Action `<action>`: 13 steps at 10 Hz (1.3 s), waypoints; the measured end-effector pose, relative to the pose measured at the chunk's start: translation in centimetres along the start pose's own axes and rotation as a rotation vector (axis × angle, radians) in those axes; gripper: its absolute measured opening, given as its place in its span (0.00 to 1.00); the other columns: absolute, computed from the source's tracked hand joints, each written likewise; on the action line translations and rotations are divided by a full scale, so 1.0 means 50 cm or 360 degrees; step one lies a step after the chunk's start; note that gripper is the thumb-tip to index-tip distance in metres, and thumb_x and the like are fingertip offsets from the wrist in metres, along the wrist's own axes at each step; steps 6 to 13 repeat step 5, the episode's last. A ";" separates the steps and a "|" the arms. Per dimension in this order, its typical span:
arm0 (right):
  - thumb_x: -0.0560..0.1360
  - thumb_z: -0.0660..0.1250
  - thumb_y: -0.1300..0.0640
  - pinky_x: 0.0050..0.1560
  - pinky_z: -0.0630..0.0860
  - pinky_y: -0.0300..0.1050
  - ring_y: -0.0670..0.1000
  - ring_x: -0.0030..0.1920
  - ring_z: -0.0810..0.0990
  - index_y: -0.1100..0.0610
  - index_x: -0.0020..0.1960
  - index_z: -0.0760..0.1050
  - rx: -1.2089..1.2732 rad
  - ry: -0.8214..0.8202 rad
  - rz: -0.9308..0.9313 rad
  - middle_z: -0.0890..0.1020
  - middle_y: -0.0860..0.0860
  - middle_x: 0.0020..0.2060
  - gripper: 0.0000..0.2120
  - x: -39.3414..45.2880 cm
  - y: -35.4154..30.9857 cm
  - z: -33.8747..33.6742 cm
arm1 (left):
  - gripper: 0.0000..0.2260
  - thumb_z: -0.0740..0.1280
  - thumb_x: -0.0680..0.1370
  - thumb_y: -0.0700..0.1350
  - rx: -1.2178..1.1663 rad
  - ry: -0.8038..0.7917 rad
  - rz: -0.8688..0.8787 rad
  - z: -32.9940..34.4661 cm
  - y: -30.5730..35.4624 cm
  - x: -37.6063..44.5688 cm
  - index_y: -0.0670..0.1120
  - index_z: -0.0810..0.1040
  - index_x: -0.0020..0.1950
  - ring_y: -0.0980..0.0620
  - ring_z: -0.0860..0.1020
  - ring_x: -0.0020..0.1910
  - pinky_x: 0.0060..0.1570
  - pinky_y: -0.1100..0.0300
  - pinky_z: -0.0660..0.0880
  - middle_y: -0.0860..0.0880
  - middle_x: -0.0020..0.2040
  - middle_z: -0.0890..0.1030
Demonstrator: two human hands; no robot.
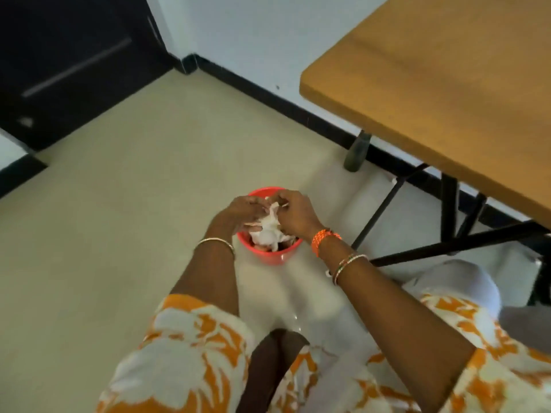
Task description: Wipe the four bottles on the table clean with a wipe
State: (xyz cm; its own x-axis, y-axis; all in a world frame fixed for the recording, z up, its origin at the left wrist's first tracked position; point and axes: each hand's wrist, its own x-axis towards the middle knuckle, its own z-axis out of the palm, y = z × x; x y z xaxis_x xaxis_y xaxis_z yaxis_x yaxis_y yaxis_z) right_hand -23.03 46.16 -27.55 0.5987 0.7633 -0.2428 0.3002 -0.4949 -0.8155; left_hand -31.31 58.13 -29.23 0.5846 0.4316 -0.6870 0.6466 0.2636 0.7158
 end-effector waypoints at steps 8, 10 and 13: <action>0.73 0.56 0.74 0.49 0.75 0.44 0.53 0.68 0.67 0.50 0.72 0.64 0.0469 -0.0390 0.0483 0.68 0.51 0.70 0.32 -0.010 0.166 -0.003 | 0.10 0.66 0.72 0.31 0.0107 0.0583 -0.0048 0.025 -0.197 0.190 0.45 0.80 0.45 0.38 0.79 0.53 0.56 0.47 0.77 0.37 0.59 0.79; 0.73 0.56 0.74 0.49 0.75 0.44 0.53 0.68 0.67 0.50 0.72 0.64 0.0469 -0.0390 0.0483 0.68 0.51 0.70 0.32 -0.010 0.166 -0.003 | 0.10 0.66 0.72 0.31 0.0107 0.0583 -0.0048 0.025 -0.197 0.190 0.45 0.80 0.45 0.38 0.79 0.53 0.56 0.47 0.77 0.37 0.59 0.79; 0.73 0.56 0.74 0.49 0.75 0.44 0.53 0.68 0.67 0.50 0.72 0.64 0.0469 -0.0390 0.0483 0.68 0.51 0.70 0.32 -0.010 0.166 -0.003 | 0.10 0.66 0.72 0.31 0.0107 0.0583 -0.0048 0.025 -0.197 0.190 0.45 0.80 0.45 0.38 0.79 0.53 0.56 0.47 0.77 0.37 0.59 0.79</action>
